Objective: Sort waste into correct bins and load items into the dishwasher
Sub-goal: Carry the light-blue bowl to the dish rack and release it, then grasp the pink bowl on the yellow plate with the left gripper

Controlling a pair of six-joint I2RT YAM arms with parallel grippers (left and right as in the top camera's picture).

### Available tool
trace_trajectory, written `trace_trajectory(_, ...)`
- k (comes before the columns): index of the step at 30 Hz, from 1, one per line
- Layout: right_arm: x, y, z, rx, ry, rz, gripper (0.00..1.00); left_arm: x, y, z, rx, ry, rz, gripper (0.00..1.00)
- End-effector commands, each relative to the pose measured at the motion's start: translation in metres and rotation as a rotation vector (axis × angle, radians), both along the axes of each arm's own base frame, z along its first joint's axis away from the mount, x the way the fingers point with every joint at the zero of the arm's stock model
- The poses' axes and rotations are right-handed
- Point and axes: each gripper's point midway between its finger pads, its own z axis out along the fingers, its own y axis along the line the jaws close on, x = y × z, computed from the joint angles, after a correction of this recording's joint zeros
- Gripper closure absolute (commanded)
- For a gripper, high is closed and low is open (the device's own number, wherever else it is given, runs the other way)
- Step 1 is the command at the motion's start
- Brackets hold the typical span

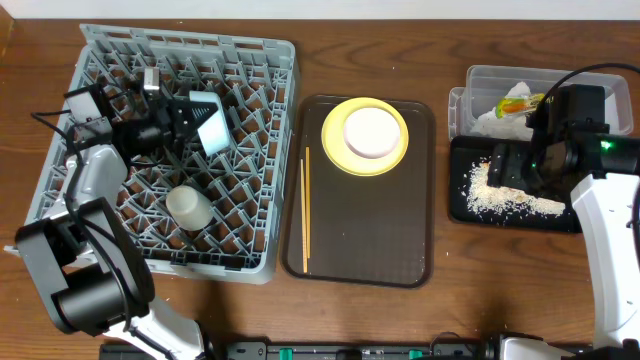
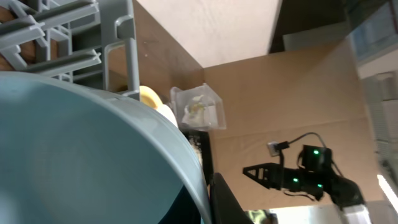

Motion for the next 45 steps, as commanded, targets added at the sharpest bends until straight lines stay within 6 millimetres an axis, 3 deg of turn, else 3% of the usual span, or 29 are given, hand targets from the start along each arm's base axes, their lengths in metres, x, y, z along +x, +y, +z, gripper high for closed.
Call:
trace_trajectory(1,0.001,-0.004,0.007,-0.008,-0.019,-0.019,0.16,0.007,0.022,-0.023,0.001,0.067,0.066,0.94)
trace_trajectory(6,-0.001,-0.004,0.007,-0.008,-0.013,-0.019,0.15,0.006,0.045,-0.022,0.0,0.064,0.121,0.93)
trace_trajectory(10,-0.001,-0.004,0.007,-0.008,-0.013,-0.019,0.15,0.004,0.057,-0.023,-0.003,0.069,0.148,0.79)
trace_trajectory(15,-0.001,-0.004,0.007,-0.008,-0.013,-0.018,0.15,0.001,0.059,-0.027,-0.002,0.072,0.157,0.69)
trace_trajectory(19,-0.001,-0.003,0.007,-0.008,-0.012,-0.017,0.15,-0.001,0.059,-0.034,0.009,0.085,0.164,0.67)
trace_trajectory(22,-0.002,-0.003,0.006,-0.009,-0.006,-0.014,0.15,-0.001,0.06,-0.039,0.02,0.111,0.178,0.5)
trace_trajectory(25,-0.003,-0.003,0.006,-0.011,-0.004,-0.007,0.15,0.0,0.066,-0.045,0.048,0.13,0.208,0.46)
trace_trajectory(27,-0.003,-0.003,0.006,-0.01,-0.002,-0.007,0.15,0.001,0.072,-0.049,0.067,0.14,0.233,0.36)
trace_trajectory(32,-0.004,-0.003,0.006,-0.01,0.001,-0.007,0.16,-0.003,0.098,-0.06,0.163,0.19,0.335,0.25)
trace_trajectory(35,-0.004,-0.003,0.006,-0.01,0.001,-0.007,0.15,-0.006,0.103,-0.051,0.182,0.17,0.352,0.22)
trace_trajectory(39,-0.004,-0.003,0.006,-0.01,0.001,-0.007,0.15,-0.008,0.101,-0.022,0.229,0.1,0.364,0.18)
trace_trajectory(40,-0.004,-0.003,0.006,-0.01,0.001,-0.007,0.15,-0.009,0.094,-0.005,0.282,0.059,0.37,0.16)
trace_trajectory(43,-0.004,-0.003,0.006,-0.01,0.001,-0.008,0.14,-0.013,0.08,0.016,0.407,0.012,0.384,0.13)
trace_trajectory(45,-0.004,-0.003,0.006,-0.011,0.001,-0.009,0.13,-0.019,0.054,0.032,0.554,-0.005,0.397,0.12)
